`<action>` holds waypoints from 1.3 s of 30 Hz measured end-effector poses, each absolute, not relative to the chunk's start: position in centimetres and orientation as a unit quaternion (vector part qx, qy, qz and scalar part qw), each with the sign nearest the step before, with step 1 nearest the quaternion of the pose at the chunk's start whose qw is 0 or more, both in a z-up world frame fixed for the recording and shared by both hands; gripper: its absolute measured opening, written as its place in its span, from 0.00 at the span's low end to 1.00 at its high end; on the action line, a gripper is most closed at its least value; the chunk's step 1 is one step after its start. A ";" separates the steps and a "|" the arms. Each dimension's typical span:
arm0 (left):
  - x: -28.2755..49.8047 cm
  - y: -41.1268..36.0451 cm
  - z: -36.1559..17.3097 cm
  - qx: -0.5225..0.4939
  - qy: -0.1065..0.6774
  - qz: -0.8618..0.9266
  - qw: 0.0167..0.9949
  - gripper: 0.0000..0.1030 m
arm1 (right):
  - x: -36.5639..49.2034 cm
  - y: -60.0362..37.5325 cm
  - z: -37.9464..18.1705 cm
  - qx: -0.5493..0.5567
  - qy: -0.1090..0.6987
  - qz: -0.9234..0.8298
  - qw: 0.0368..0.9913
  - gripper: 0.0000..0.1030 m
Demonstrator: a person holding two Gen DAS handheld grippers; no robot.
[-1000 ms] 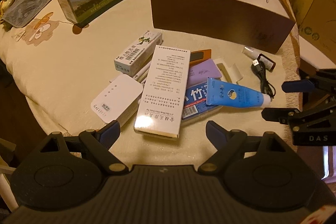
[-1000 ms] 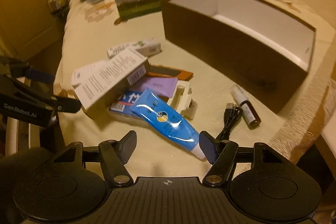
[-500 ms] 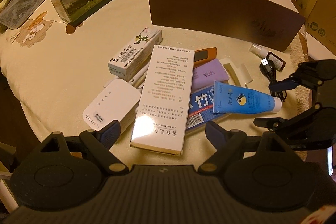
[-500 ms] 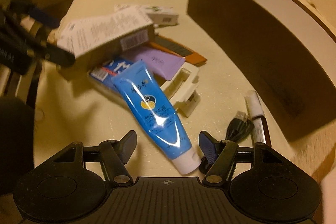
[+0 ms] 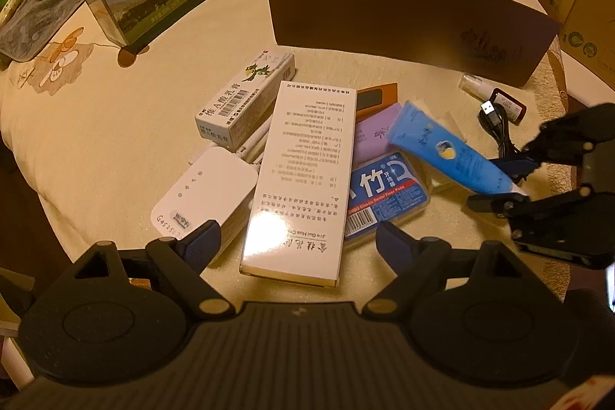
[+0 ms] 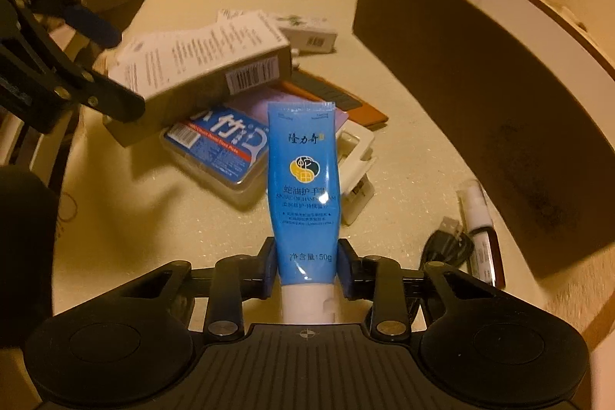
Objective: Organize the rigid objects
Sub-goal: 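Grasp the white leaflet box with the left gripper while the right gripper lifts the tube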
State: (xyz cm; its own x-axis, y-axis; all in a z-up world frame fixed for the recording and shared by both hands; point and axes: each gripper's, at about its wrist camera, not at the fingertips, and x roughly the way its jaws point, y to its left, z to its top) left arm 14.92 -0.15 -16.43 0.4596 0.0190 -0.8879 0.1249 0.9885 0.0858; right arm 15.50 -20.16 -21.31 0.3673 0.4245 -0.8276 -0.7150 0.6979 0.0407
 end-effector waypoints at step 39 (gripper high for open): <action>19.6 -2.7 -14.0 0.114 0.476 -0.080 0.868 0.53 | 16.6 -24.4 -14.4 0.086 0.495 0.129 0.855 0.27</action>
